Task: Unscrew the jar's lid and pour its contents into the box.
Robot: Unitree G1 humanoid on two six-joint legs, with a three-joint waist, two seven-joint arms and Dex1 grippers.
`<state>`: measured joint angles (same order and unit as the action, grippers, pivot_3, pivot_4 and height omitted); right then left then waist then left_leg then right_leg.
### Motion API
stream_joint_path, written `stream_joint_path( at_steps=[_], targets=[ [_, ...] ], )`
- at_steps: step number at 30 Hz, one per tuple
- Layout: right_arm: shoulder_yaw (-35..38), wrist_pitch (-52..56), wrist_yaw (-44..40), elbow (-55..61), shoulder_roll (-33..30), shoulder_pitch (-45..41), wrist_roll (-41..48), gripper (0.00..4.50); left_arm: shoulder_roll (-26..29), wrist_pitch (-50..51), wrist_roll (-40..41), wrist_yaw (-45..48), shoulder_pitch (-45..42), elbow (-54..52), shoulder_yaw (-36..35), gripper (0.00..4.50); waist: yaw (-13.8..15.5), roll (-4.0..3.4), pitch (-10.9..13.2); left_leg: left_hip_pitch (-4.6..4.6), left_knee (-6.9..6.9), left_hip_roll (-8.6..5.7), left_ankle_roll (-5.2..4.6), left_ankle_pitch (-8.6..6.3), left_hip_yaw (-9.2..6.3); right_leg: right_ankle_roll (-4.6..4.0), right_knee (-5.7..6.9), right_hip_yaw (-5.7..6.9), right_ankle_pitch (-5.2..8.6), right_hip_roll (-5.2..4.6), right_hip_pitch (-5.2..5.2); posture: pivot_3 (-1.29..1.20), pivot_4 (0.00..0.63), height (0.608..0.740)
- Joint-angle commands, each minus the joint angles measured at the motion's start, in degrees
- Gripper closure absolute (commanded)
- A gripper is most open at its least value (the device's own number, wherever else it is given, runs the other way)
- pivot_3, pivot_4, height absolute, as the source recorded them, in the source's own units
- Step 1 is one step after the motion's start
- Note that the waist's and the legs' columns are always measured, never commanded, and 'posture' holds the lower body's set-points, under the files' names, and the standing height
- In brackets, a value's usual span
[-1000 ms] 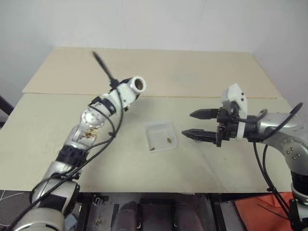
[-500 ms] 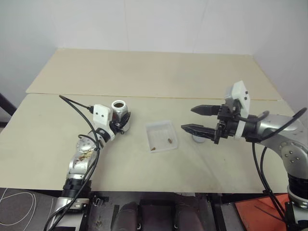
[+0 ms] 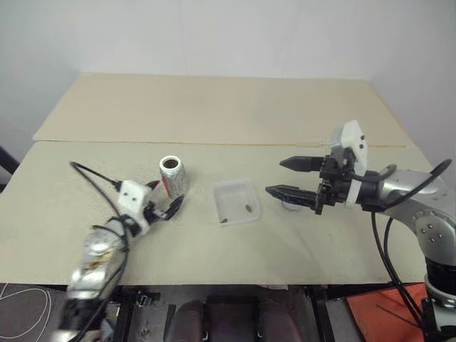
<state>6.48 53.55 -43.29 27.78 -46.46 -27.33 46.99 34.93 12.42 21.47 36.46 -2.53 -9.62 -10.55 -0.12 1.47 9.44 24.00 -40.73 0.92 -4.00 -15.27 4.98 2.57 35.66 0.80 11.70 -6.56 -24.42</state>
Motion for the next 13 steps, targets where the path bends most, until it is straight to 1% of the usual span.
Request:
stream_joint_path(
  at_steps=[1, 4, 5, 7, 10, 13],
  targets=[
    [1.9, -2.5, -1.4, 1.5, -1.7, 1.8, -1.0, 0.00, 8.6, 5.8, 9.4, 9.5, 4.7, -8.4, -10.2, 0.03, -0.1, 0.00, 0.0, -0.02, -0.01, 0.00, 0.02, -0.01, 0.00, -0.06, -0.07, 0.01, 0.04, -0.01, -0.01, 0.00, 0.150, 0.740],
    [1.6, -4.0, -2.4, 1.6, -2.1, 3.3, -2.2, 0.00, 15.4, 9.5, 18.7, 20.9, 10.2, -10.6, -19.7, 0.03, -0.1, -0.04, 0.0, -0.10, 0.01, 0.02, 0.09, -0.02, 0.00, -0.12, -0.08, 0.04, 0.08, -0.03, 0.01, 0.00, 0.150, 0.740],
    [1.7, -4.5, -2.7, 1.5, -2.2, 3.6, -2.5, 0.00, 16.8, 9.7, 20.8, 24.7, 11.9, -10.7, -23.0, 0.03, -0.2, -0.04, 0.0, -0.16, 0.02, 0.02, 0.09, -0.02, 0.01, -0.14, -0.08, 0.04, 0.10, -0.03, 0.04, 0.00, 0.150, 0.740],
    [2.1, -5.7, -3.2, 1.2, -2.3, 4.2, -3.2, 0.00, 18.4, 10.4, 23.4, 28.8, 14.0, -10.8, -27.7, 0.03, -0.2, -0.06, 0.0, -0.23, 0.04, 0.03, 0.12, -0.04, 0.04, -0.16, -0.10, 0.05, 0.12, -0.02, 0.09, 0.00, 0.150, 0.740],
    [3.5, -7.9, -4.7, 0.4, -2.8, 5.2, -3.9, 0.00, 19.0, 12.0, 25.2, 29.2, 14.7, -11.6, -31.0, 0.03, -0.1, -0.06, 0.0, -0.27, 0.07, 0.03, 0.17, -0.02, 0.04, -0.20, -0.06, 0.07, 0.15, 0.02, 0.09, 0.00, 0.150, 0.740],
    [4.2, -9.7, -5.8, -0.2, -3.1, 6.0, -4.6, 0.00, 18.4, 13.2, 25.7, 27.9, 14.5, -13.4, -30.8, 0.03, 0.0, -0.06, 0.0, -0.29, 0.07, 0.04, 0.21, 0.01, 0.04, -0.21, 0.01, 0.06, 0.16, 0.06, 0.10, 0.00, 0.150, 0.740]
  ],
)
